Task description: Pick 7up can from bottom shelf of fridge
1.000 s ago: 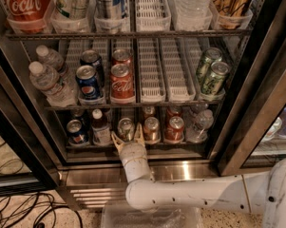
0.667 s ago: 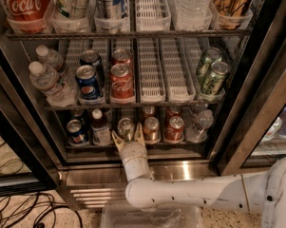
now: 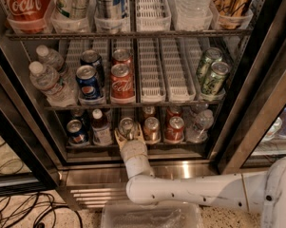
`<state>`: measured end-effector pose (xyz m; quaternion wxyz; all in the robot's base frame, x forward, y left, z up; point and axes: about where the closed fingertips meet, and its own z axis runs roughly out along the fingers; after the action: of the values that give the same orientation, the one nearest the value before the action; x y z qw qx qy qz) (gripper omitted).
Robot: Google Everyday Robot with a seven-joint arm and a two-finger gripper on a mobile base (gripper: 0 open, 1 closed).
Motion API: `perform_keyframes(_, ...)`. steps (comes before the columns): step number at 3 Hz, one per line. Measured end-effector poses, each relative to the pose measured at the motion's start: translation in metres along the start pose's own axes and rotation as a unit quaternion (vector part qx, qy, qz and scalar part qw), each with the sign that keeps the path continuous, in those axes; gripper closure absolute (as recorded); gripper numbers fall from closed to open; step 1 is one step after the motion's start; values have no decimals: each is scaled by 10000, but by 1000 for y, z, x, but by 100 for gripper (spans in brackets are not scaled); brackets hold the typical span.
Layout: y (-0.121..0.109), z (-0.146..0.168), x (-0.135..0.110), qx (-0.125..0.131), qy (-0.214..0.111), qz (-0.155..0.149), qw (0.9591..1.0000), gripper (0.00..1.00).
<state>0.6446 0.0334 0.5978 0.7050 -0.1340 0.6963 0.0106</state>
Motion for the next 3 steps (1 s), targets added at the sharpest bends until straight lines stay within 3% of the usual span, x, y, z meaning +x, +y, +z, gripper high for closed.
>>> perform_keyframes(2, 1, 2, 2, -106, 56, 97, 9999, 100)
perform_keyframes(3, 1, 2, 1, -107, 56, 97, 9999, 100)
